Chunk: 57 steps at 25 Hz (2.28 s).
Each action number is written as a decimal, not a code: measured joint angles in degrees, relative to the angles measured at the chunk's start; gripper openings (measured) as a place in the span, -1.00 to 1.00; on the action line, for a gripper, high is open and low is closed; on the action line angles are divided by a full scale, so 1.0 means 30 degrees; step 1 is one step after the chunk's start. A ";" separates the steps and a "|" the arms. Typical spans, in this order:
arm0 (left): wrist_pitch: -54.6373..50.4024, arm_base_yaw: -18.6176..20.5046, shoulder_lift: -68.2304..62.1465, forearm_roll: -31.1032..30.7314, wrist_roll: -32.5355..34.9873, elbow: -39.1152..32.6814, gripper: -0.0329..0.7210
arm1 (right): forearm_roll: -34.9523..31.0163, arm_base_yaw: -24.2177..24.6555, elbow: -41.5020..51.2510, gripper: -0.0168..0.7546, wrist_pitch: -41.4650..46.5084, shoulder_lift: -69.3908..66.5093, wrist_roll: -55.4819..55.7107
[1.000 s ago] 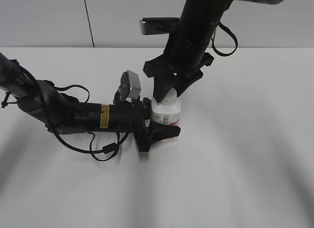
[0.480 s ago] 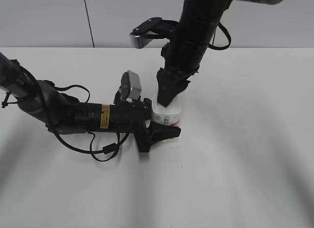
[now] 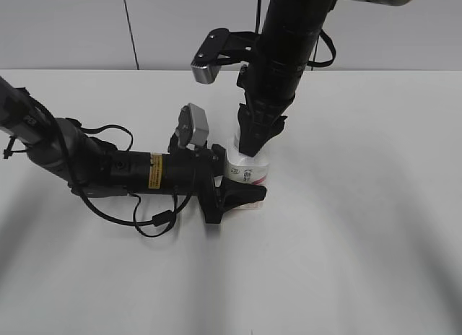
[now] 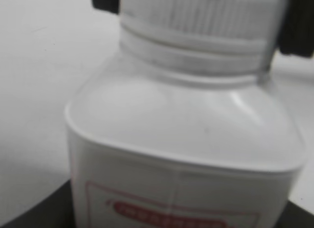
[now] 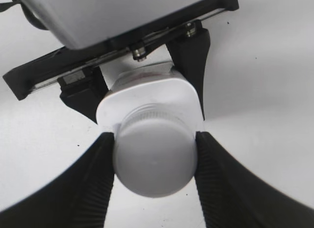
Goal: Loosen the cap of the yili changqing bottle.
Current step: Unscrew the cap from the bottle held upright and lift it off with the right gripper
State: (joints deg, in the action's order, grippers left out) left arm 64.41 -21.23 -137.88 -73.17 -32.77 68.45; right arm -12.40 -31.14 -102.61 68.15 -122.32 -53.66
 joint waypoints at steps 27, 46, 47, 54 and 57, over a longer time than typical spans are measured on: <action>0.0000 -0.0015 0.0000 -0.0017 0.0000 0.0000 0.22 | -0.0277 0.0018 0.0000 0.08 0.0017 0.0000 0.0419; 0.0034 -0.0015 0.0000 0.0022 -0.0368 0.0000 0.22 | -0.0108 0.0036 -0.1900 0.21 0.0722 0.0000 0.4038; 0.0034 -0.0015 0.0000 0.0022 -0.0368 0.0000 0.22 | -0.0154 0.0058 -0.1960 0.21 0.0722 0.0000 0.4514; 0.0017 -0.0015 0.0000 0.0008 -0.0368 0.0000 0.22 | 0.0728 0.0075 -0.2297 0.21 0.0709 0.0000 1.0735; 0.0017 -0.0015 0.0000 0.0008 -0.0368 0.0000 0.22 | 0.0990 0.0096 -0.2297 0.21 0.0709 0.0000 1.3837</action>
State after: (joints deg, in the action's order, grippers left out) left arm 64.46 -21.28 -137.88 -73.14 -33.87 68.45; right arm -9.43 -30.85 -109.50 70.28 -122.32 -12.15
